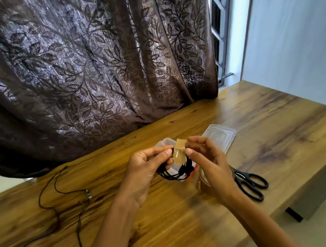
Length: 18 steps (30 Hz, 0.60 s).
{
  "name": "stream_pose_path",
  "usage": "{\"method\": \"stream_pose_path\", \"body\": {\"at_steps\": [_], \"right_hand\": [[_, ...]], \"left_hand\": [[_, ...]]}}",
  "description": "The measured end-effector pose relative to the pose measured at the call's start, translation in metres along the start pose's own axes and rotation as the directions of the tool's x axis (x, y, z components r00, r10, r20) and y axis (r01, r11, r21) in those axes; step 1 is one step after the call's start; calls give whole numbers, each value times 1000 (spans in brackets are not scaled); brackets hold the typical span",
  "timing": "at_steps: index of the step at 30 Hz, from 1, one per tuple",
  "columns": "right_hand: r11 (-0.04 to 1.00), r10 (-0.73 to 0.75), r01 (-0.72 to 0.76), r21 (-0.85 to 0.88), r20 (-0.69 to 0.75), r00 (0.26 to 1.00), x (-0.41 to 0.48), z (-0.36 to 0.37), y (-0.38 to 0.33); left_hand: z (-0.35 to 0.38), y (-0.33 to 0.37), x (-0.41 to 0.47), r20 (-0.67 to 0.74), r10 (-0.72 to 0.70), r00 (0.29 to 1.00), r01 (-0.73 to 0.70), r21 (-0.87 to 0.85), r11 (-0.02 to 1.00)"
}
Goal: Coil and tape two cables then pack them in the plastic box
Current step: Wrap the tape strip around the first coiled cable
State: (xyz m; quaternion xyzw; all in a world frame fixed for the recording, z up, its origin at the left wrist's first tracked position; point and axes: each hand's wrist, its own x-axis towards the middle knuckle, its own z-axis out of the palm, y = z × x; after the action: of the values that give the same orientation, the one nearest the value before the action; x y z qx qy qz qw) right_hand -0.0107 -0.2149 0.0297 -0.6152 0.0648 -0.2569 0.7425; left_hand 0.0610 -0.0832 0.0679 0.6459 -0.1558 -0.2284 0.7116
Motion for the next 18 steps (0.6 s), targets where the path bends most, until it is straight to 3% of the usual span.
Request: {"method": "stream_pose_path", "body": {"at_steps": [2,5,18], "right_hand": [[989,132,-140,54,130,983,4,-6,-3],[974,187,-210,88,216,958,7,-11,-7],[994,-34,51,-94,172,984,7,-12,-15]], "left_hand": [[1,1,-1,26,3,1000,-2,-2,1000],[1,2,-2,45,8,999,-9,12,1000],[9,3,-7,43,-2,999,-1,69,998]]}}
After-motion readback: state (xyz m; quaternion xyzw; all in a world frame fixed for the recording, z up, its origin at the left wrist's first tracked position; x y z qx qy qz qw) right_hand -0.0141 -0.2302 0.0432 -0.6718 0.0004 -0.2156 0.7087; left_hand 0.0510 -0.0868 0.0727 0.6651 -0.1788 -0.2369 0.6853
